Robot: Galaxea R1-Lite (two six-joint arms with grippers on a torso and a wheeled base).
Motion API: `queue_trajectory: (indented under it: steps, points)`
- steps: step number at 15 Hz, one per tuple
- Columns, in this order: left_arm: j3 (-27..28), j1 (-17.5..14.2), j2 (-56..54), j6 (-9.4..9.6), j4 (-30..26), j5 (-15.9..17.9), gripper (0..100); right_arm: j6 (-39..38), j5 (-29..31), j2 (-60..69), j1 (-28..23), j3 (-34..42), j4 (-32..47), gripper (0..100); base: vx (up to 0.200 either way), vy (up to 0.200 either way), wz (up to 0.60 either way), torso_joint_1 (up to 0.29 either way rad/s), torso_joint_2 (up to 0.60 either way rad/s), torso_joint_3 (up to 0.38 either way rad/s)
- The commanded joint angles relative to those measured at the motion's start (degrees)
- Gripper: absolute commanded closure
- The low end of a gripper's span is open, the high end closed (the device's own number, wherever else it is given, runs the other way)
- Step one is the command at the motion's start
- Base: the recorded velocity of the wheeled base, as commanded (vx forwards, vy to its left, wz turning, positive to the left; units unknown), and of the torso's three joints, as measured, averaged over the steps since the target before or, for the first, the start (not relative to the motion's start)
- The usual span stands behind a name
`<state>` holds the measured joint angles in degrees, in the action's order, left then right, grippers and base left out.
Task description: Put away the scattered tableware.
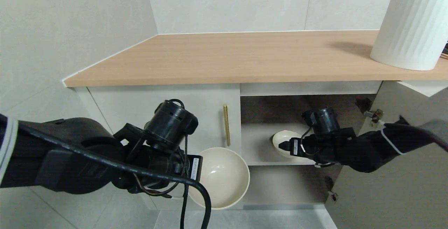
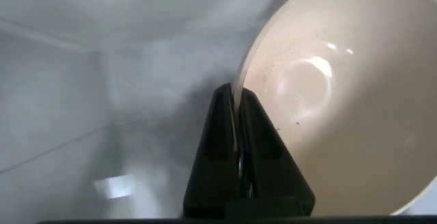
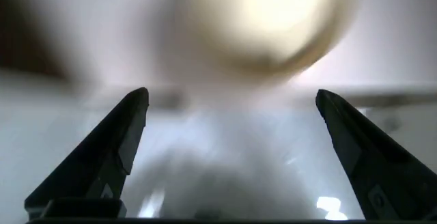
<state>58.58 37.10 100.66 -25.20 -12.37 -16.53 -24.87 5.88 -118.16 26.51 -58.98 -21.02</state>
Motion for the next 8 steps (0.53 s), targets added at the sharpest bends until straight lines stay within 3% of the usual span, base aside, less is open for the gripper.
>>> queue_trajectory:
  steps: [1,4,8]
  points:
    - [0.14,2.19,3.05,-0.03,-0.11,-1.40,100,0.70,-6.93,13.84,6.80,5.54,5.46,0,0.000,0.000,0.00,0.000,0.00,0.000]
    - [0.14,3.33,4.46,-0.03,-0.19,-1.84,100,3.51,-12.29,19.73,12.77,7.47,12.05,0,0.000,0.000,0.00,0.000,0.00,0.000]
    - [-0.04,5.53,3.93,-0.11,-0.19,-2.19,100,5.36,-12.03,19.11,17.34,8.09,15.04,0,0.000,0.000,0.00,0.000,0.00,0.000]
